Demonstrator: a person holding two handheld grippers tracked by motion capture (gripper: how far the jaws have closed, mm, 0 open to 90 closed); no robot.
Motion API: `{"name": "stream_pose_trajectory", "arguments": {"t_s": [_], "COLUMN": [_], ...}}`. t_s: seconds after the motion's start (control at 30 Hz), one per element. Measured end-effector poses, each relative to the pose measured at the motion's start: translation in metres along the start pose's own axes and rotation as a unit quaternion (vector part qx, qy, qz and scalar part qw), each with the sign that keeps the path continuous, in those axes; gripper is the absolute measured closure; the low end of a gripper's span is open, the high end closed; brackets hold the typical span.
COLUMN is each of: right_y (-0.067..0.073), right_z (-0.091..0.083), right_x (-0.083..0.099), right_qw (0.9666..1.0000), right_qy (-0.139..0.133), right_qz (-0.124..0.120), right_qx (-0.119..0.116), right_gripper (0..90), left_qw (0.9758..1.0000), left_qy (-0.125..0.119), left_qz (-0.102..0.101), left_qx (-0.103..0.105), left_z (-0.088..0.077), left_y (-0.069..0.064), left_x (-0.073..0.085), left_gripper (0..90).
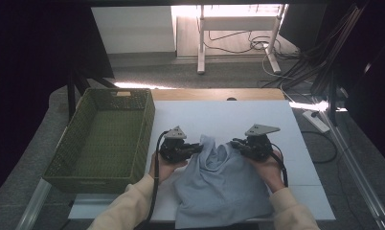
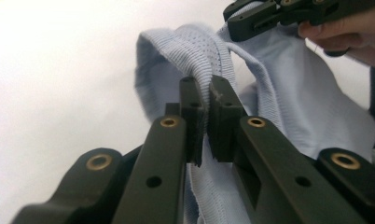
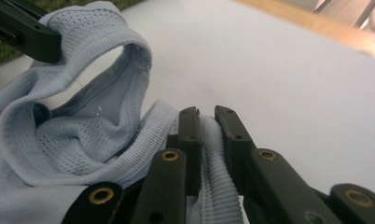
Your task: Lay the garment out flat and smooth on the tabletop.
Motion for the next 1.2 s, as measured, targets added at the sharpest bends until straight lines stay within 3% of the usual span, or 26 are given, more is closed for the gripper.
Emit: {"name": "stream_pose_trajectory", "arguments": {"t_s": [0.17, 0.23, 0.3, 0.4, 0.47, 0.5, 0.6, 0.73, 0.77, 0.83, 0.93, 1.07, 1.2], "right_y": [-0.001, 0.000, -0.001, -0.001, -0.002, -0.002, -0.002, -0.002, -0.002, -0.004, -0.013, -0.031, -0.047], "right_z": [-0.015, -0.022, -0.027, -0.025, -0.016, -0.011, 0.000, 0.007, 0.007, 0.005, -0.001, -0.006, 0.005], "right_x": [-0.006, -0.007, -0.007, 0.002, 0.015, 0.022, 0.038, 0.042, 0.042, 0.040, 0.032, 0.018, 0.007], "right_qw": [0.9986, 0.9971, 0.9967, 0.9983, 0.9996, 0.9991, 0.9960, 0.9928, 0.9931, 0.9940, 0.9959, 0.9952, 0.9945], "right_qy": [-0.046, -0.061, -0.065, -0.039, 0.010, 0.037, 0.080, 0.105, 0.102, 0.093, 0.059, 0.016, 0.010], "right_qz": [-0.009, -0.017, -0.015, -0.003, 0.012, 0.020, 0.038, 0.053, 0.052, 0.053, 0.068, 0.096, 0.103], "right_qx": [0.021, 0.041, 0.047, 0.042, 0.024, 0.010, -0.011, -0.023, -0.023, -0.021, 0.000, 0.003, 0.011], "right_gripper": [81.4, 81.4, 81.4, 81.3, 81.3, 81.2, 81.2, 79.7, 77.3, 63.8, 47.3, 43.8, 43.5], "left_qw": [0.9998, 0.9996, 0.9996, 0.9996, 0.9997, 0.9997, 0.9995, 0.9994, 0.9994, 0.9994, 0.9994, 0.9994, 0.9994], "left_qy": [-0.019, -0.026, -0.026, -0.019, -0.014, -0.013, -0.011, -0.008, -0.007, -0.006, -0.006, -0.006, -0.006], "left_qz": [-0.003, -0.006, -0.009, -0.014, -0.017, -0.018, -0.026, -0.031, -0.032, -0.032, -0.032, -0.034, -0.034], "left_qx": [-0.008, -0.011, -0.012, -0.012, -0.012, -0.011, -0.009, -0.008, -0.008, -0.008, -0.008, -0.009, -0.009], "left_z": [-0.010, -0.014, -0.016, -0.014, -0.012, -0.012, -0.010, -0.009, -0.009, -0.008, -0.008, -0.007, -0.007], "left_y": [0.001, 0.001, 0.002, 0.004, 0.004, 0.005, 0.007, 0.010, 0.010, 0.010, 0.010, 0.010, 0.011], "left_x": [-0.004, -0.005, -0.005, -0.001, 0.001, 0.002, 0.004, 0.006, 0.007, 0.007, 0.007, 0.007, 0.007], "left_gripper": [84.8, 84.8, 84.8, 84.8, 84.8, 84.8, 84.8, 84.7, 84.7, 84.7, 84.7, 84.7, 84.6]}}
Point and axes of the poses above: each handheld gripper's, and its own axes: z roughly forward along the jaws, x roughly out of its underside, y roughly to its left, the point moved 2 cm from there along z, roughly forward along the jaws, and after that the axes turned 2 degrees about y, right-handed, at the moved point
